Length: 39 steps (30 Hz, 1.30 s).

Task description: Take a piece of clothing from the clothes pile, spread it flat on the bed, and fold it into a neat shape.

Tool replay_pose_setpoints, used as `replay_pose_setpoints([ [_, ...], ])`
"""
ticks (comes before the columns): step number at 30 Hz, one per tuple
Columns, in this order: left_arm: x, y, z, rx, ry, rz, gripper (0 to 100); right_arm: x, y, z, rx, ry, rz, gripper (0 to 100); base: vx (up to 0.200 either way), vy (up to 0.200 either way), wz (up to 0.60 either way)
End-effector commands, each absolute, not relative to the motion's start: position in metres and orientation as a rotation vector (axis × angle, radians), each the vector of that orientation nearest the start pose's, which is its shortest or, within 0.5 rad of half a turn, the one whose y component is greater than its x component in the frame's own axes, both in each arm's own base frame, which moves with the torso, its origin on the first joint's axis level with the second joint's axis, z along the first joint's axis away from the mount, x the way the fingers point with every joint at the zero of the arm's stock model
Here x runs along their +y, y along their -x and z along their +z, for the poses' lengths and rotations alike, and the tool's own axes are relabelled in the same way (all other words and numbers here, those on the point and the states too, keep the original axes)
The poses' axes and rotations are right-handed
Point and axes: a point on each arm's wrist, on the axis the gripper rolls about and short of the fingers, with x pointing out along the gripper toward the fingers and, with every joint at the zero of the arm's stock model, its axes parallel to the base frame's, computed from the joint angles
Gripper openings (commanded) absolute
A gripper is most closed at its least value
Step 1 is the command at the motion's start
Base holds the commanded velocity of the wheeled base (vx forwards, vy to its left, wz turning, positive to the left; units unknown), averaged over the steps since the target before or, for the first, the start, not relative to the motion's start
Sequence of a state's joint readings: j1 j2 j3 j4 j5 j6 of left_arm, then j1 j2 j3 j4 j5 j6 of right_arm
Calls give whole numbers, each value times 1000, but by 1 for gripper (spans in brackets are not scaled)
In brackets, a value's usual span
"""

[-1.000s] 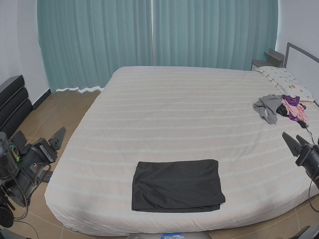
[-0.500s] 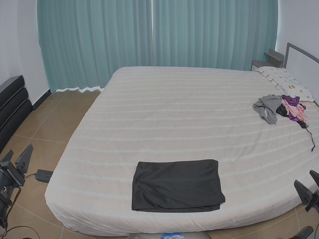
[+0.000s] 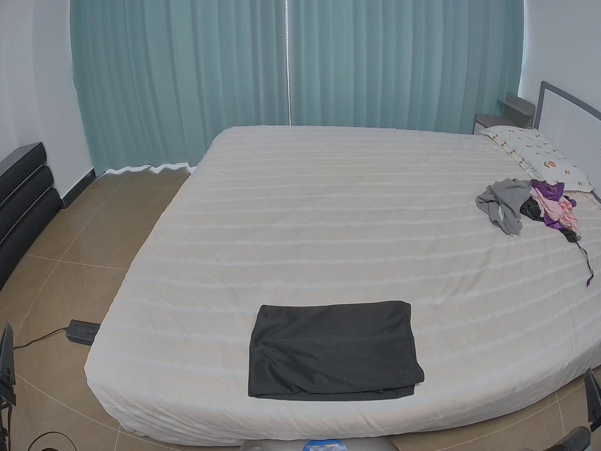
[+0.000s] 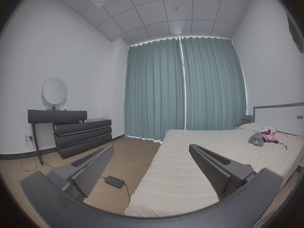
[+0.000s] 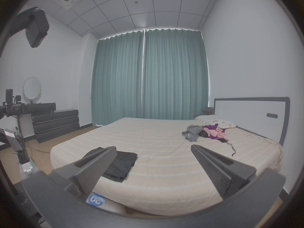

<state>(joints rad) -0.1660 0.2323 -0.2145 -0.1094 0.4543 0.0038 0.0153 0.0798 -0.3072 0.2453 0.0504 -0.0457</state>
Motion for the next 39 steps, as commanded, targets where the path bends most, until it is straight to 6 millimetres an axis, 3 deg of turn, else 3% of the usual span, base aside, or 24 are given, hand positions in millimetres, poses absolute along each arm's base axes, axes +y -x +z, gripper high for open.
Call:
replay_pose_setpoints([
  [1,14,33,144,-185,35,326,100,1,54,130,-52,62,49,100,0,0,0],
  [8,9,40,140,-195,-2,476,100,1,45,126,-132,121,46,100,0,0,0],
  [13,9,42,129,-189,-6,462,100,1,25,96,-206,191,44,100,0,0,0],
  [20,7,34,118,-242,7,307,100,2,24,93,-177,218,85,100,0,0,0],
  [24,6,25,94,-166,-13,279,100,3,23,84,-84,182,113,100,0,0,0],
  [29,6,24,92,-153,-22,262,100,3,24,84,-77,164,137,100,0,0,0],
  [31,3,23,83,-60,-34,133,100,3,25,83,-42,152,131,100,0,0,0],
  [34,2,23,82,-54,-33,75,100,3,25,83,-43,145,125,100,0,0,0],
  [39,1,23,82,-56,-35,53,100,1,27,83,25,69,22,100,0,0,0],
])
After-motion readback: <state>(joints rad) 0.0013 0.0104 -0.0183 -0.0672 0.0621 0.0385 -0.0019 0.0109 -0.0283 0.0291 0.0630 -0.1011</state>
